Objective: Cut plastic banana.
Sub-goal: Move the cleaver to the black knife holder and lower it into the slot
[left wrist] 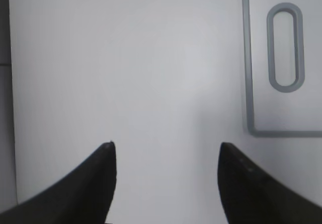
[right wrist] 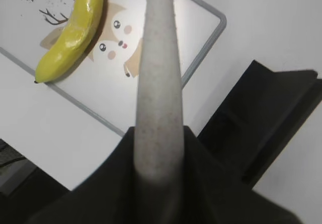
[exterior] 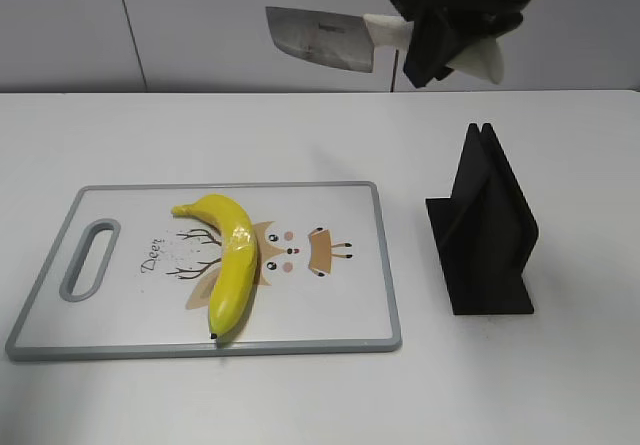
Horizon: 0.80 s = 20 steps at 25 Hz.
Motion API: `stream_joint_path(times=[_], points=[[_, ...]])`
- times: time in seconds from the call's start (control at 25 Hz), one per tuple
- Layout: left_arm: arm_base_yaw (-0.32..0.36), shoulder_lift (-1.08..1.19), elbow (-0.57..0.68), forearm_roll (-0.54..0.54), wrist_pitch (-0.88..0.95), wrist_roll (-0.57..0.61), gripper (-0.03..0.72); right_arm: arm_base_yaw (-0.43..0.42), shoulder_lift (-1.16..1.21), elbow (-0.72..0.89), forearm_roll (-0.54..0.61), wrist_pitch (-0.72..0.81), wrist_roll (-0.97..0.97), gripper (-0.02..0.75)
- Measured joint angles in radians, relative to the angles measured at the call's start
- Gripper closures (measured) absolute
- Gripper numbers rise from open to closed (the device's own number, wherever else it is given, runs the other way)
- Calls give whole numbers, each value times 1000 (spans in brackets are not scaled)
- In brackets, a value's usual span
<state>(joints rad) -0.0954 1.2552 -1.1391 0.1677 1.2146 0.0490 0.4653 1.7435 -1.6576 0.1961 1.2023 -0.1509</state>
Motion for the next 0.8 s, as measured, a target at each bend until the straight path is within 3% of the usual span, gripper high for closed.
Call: stream_joint_path(times=[0.44, 0.8], points=[[0, -478, 292, -4, 5, 0, 105, 0, -313, 418, 3, -195, 131, 575], [0, -879, 494, -7, 9, 0, 110, 0, -430, 558, 4, -220, 204, 575]])
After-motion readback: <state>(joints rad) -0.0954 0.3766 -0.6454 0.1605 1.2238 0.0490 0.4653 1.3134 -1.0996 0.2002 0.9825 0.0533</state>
